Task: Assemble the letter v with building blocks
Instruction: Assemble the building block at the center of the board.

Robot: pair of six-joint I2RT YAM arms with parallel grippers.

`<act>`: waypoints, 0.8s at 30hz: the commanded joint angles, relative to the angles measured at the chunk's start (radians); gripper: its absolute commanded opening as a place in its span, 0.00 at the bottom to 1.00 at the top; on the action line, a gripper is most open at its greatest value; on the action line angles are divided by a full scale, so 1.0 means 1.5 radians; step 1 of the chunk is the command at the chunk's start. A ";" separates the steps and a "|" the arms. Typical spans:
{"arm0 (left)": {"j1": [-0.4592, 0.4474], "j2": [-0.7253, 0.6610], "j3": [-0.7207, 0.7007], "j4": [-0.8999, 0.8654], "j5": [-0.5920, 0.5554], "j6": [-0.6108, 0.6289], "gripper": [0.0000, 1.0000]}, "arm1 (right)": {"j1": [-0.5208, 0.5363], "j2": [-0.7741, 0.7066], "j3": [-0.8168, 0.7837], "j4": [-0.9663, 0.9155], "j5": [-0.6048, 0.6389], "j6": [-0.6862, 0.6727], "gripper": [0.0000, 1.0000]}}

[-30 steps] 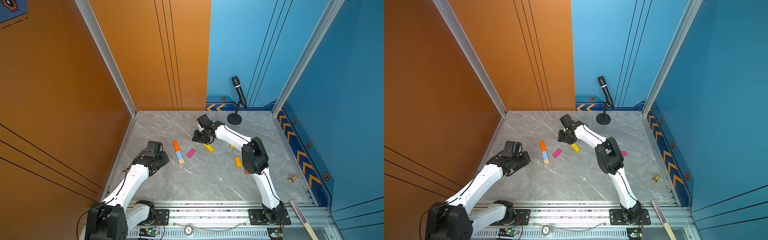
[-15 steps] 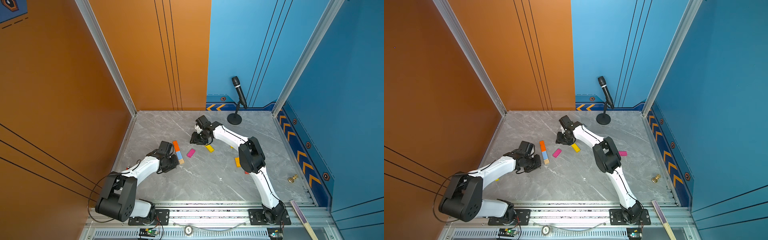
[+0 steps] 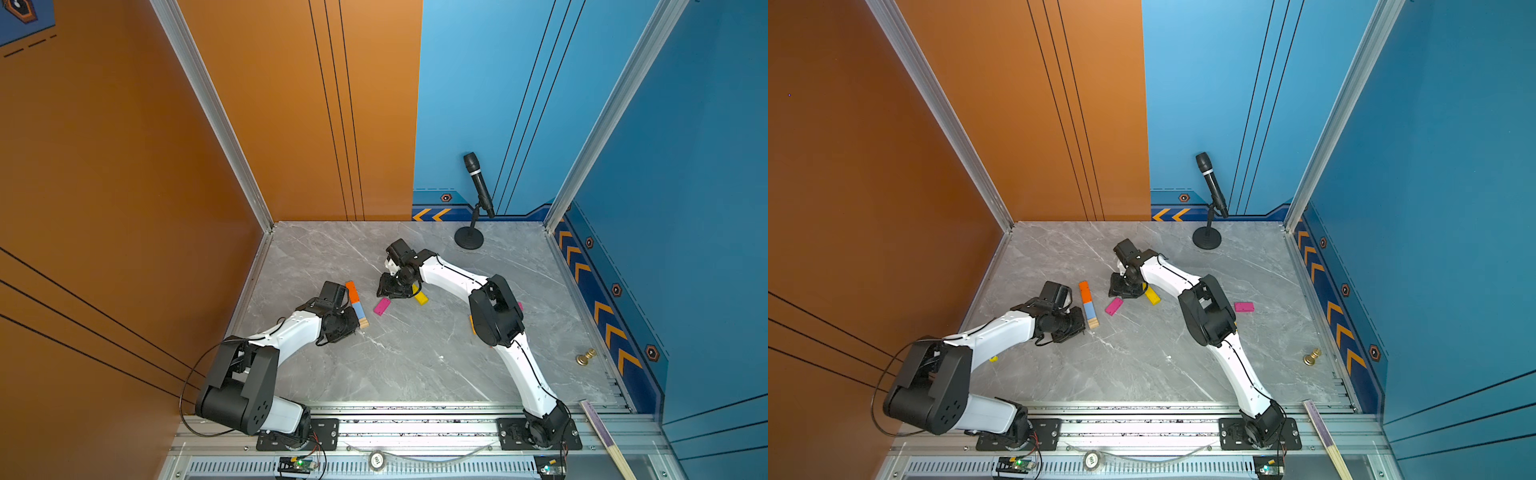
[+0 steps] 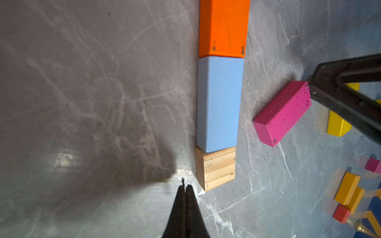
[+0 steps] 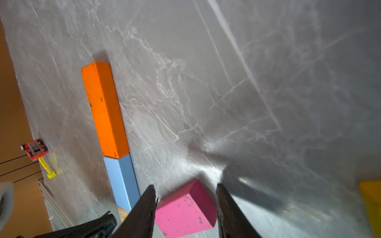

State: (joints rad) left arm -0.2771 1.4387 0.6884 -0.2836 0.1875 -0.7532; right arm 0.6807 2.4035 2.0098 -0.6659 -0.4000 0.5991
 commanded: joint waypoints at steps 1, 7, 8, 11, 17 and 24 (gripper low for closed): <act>-0.001 0.003 -0.009 0.001 0.003 -0.006 0.00 | 0.003 -0.008 -0.019 -0.021 -0.003 -0.004 0.47; 0.004 -0.010 -0.017 0.000 -0.003 -0.009 0.00 | 0.008 -0.015 -0.040 -0.021 0.003 -0.002 0.43; 0.004 -0.012 -0.017 -0.001 -0.003 -0.009 0.00 | 0.009 -0.016 -0.042 -0.021 0.004 -0.001 0.43; 0.006 -0.016 -0.019 -0.004 -0.004 -0.007 0.00 | 0.009 -0.017 -0.046 -0.021 0.004 -0.001 0.41; 0.009 -0.023 -0.025 -0.005 -0.008 -0.007 0.00 | 0.030 -0.023 -0.059 -0.026 0.012 -0.002 0.40; 0.011 -0.024 -0.026 -0.003 -0.009 -0.008 0.00 | 0.040 -0.025 -0.065 -0.031 0.016 -0.004 0.39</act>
State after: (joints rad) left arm -0.2684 1.4193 0.6640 -0.2802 0.1856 -0.7574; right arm 0.7311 2.3764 1.9469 -0.6544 -0.3965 0.5991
